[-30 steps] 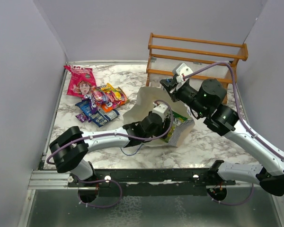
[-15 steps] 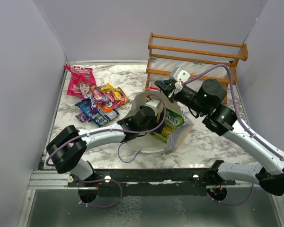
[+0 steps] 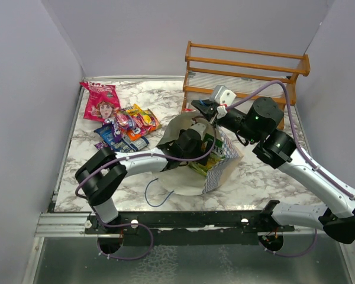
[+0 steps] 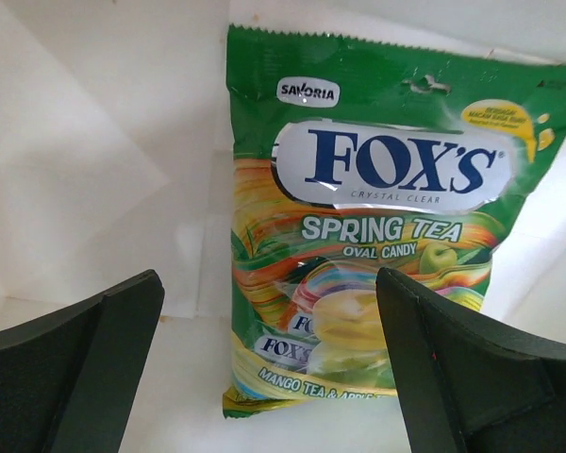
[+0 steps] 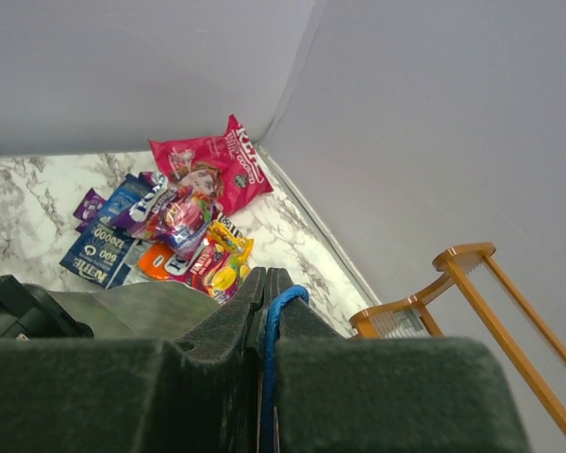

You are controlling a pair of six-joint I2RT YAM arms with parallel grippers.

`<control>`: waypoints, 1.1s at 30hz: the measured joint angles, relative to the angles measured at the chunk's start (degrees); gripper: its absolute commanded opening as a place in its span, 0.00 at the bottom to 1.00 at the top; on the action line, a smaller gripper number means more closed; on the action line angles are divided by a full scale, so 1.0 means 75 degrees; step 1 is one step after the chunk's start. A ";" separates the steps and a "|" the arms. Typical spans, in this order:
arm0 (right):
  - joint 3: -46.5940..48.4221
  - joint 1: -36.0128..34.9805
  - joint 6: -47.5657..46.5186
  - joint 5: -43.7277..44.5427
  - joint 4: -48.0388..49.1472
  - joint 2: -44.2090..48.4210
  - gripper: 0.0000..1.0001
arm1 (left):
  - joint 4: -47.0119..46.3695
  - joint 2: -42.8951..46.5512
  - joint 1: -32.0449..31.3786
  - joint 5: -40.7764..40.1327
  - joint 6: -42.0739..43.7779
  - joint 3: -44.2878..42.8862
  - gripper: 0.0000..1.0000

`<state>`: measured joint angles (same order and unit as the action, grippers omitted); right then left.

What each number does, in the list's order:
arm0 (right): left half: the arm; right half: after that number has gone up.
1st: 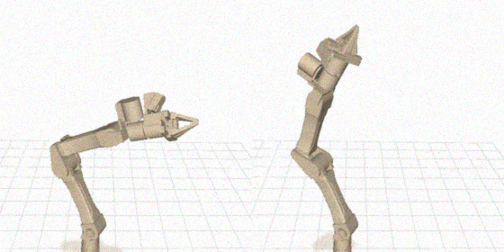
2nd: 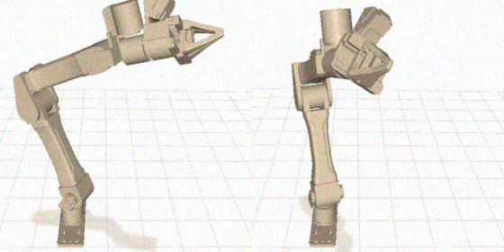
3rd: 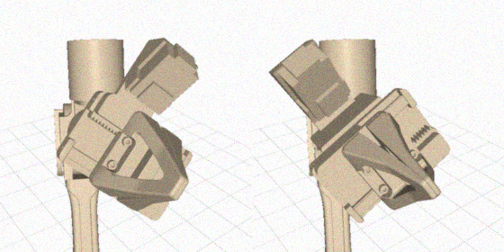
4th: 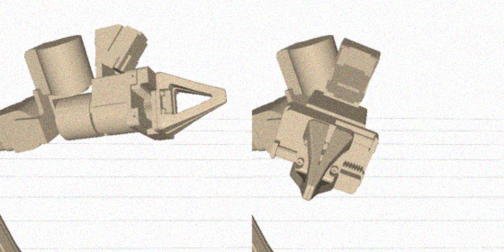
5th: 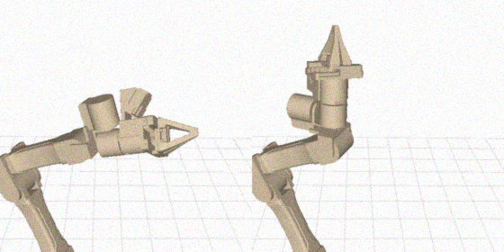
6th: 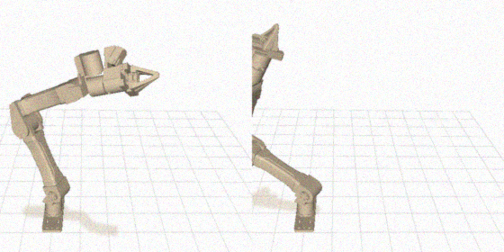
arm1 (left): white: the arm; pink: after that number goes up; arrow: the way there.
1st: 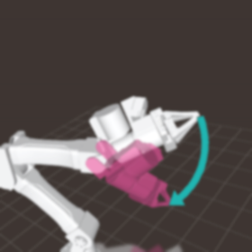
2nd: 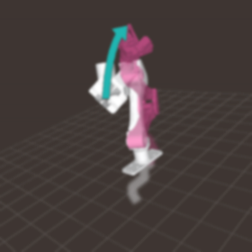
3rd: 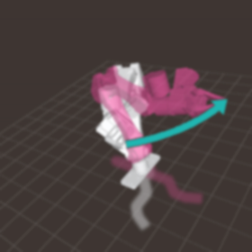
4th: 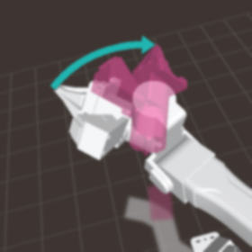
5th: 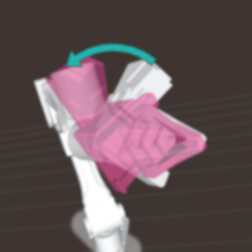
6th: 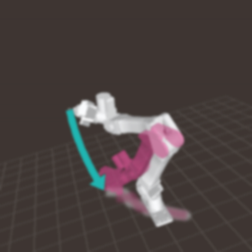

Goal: Take the snacks out of the paper bag
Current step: Take out the snack from the paper bag.

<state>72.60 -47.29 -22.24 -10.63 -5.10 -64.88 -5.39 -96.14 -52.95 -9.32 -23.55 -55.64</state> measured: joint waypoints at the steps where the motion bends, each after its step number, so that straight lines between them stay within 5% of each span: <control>1: 0.0000 0.0000 -0.0015 -0.0003 0.0000 0.0000 0.02 | 0.0000 -0.0093 0.0000 0.0041 0.0017 -0.0023 0.99; 12: 0.0000 0.0000 -0.0020 -0.0003 -0.0006 0.0000 0.02 | -0.0898 -0.0965 0.0009 0.1294 0.0006 -0.0038 0.92; 21: -0.0073 0.0000 -0.0020 0.0000 -0.0012 0.0026 0.02 | -0.1970 -0.1457 0.0032 0.2192 -0.0119 -0.0038 0.52; 27: -0.0221 0.0003 -0.0064 0.0029 -0.0023 0.0280 0.02 | -0.2168 -0.1460 0.0050 0.2556 -0.0187 -0.0038 0.02; 33: -0.0434 0.0000 -0.0134 0.0137 -0.0085 0.0647 0.02 | -0.2139 -0.1271 0.0050 0.2664 -0.0204 0.0012 0.00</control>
<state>69.34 -47.29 -23.24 -9.61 -5.74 -60.03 -21.43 -105.67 -52.58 10.66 -25.08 -55.55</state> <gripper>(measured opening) 0.023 0.141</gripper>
